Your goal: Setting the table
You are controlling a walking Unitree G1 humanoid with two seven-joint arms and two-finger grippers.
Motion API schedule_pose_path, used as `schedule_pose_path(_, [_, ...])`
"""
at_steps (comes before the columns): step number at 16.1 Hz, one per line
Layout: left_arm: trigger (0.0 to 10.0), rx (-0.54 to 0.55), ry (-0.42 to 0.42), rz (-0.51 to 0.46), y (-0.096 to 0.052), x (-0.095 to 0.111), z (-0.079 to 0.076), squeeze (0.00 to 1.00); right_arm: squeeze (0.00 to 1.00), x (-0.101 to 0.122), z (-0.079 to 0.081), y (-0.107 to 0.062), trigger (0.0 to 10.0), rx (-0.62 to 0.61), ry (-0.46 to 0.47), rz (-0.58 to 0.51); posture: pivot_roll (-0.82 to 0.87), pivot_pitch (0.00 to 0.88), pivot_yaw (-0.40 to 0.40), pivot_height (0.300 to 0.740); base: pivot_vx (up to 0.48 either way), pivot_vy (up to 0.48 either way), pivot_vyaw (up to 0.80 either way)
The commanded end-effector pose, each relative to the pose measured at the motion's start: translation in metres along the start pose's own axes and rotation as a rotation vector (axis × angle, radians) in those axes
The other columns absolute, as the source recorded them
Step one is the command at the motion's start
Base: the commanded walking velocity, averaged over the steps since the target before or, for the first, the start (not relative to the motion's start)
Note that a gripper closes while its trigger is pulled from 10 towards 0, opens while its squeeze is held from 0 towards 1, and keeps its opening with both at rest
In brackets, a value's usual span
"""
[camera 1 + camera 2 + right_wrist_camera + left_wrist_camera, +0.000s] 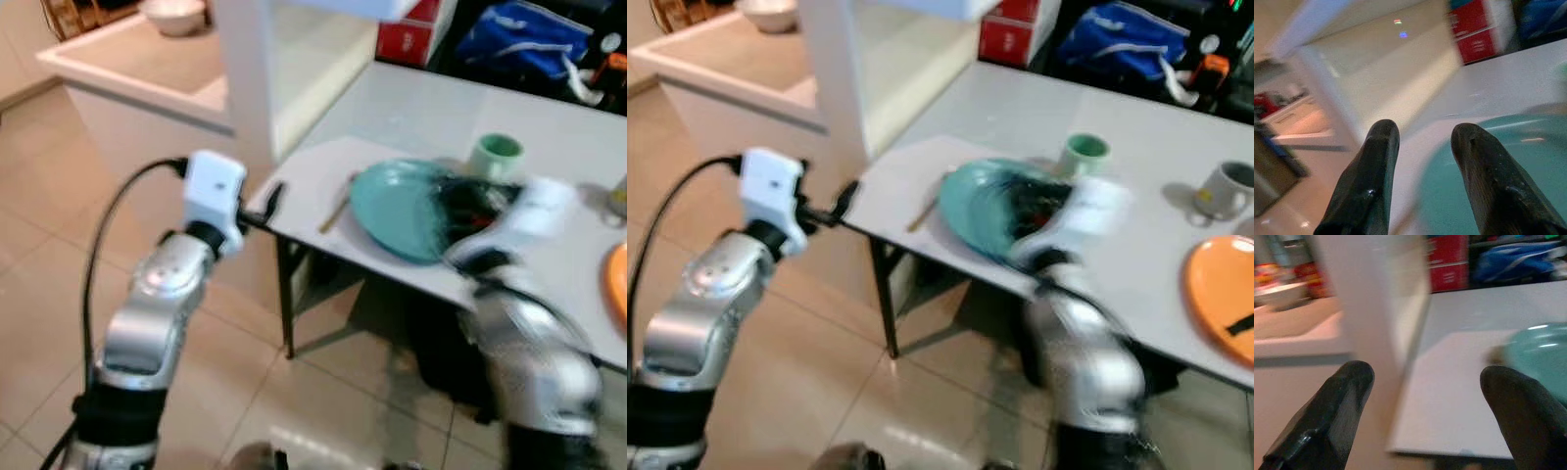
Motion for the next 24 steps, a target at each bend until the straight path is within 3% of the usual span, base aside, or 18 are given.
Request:
schedule_pose_path(1, [10.0,0.036,0.014,-0.008,0.002,0.000,0.003,0.00,0.00,0.005,-0.006,0.000,10.0,-0.032,-0.054,-0.019,0.11,0.040,0.009,0.740,0.000,0.480,0.00])
schedule_pose_path(4, [10.0,0.045,-0.002,-0.016,0.000,0.001,0.005,0.00,0.00,0.005,-0.013,0.005,10.0,-0.061,-0.075,-0.028,0.11,0.052,0.007,0.740,0.000,0.480,-0.27])
schedule_pose_path(11, [10.0,0.116,-0.015,-0.007,-0.001,-0.004,0.020,0.00,0.00,-0.003,-0.002,0.031,10.0,-0.017,-0.100,-0.009,0.10,0.084,-0.005,0.740,0.000,0.480,-0.80])
schedule_pose_path(14, [10.0,0.137,-0.023,-0.007,0.000,-0.003,0.025,0.00,0.00,0.001,0.000,0.034,10.0,-0.004,-0.110,-0.028,0.10,0.079,-0.005,0.740,0.000,0.480,-0.80])
schedule_pose_path(15, [10.0,0.136,-0.022,-0.006,0.000,-0.003,0.025,0.00,1.00,-0.001,-0.001,0.034,10.0,-0.002,-0.129,-0.020,0.10,0.077,-0.006,0.740,0.000,0.480,-0.80])
schedule_pose_path(16, [10.0,0.134,-0.020,-0.005,-0.001,-0.003,0.025,0.00,1.00,-0.001,-0.001,0.034,10.0,0.002,-0.135,-0.016,0.10,0.077,-0.008,0.740,0.000,0.480,-0.80])
schedule_pose_path(17, [10.0,0.134,-0.006,0.002,-0.004,-0.006,0.026,0.00,1.00,-0.002,-0.003,0.032,10.0,0.015,-0.224,-0.008,0.10,0.074,-0.019,0.740,0.000,0.480,-0.80])
schedule_pose_path(20, [10.0,0.164,0.006,0.006,-0.007,-0.007,0.034,0.00,1.00,-0.001,-0.011,0.032,10.0,0.009,-0.259,-0.006,0.12,0.075,-0.037,0.740,0.000,0.480,-0.80])
schedule_pose_path(24, [10.0,0.175,0.020,-0.001,-0.010,-0.005,0.038,0.00,1.00,0.001,-0.003,0.036,10.0,0.043,-0.275,-0.015,0.12,0.067,-0.040,0.740,0.000,0.480,-0.80])
Point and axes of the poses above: a point about 5 cm out from each wrist's last joint towards the gripper, its own y axis pointing out of the wrist towards the gripper, its own x axis along the axis of the wrist's last joint, z = x × y, the point moved 6 cm from there along y, pointing out of the wrist towards the gripper, and after that the axes turned 7 degrees about y, right-handed, at the moved point
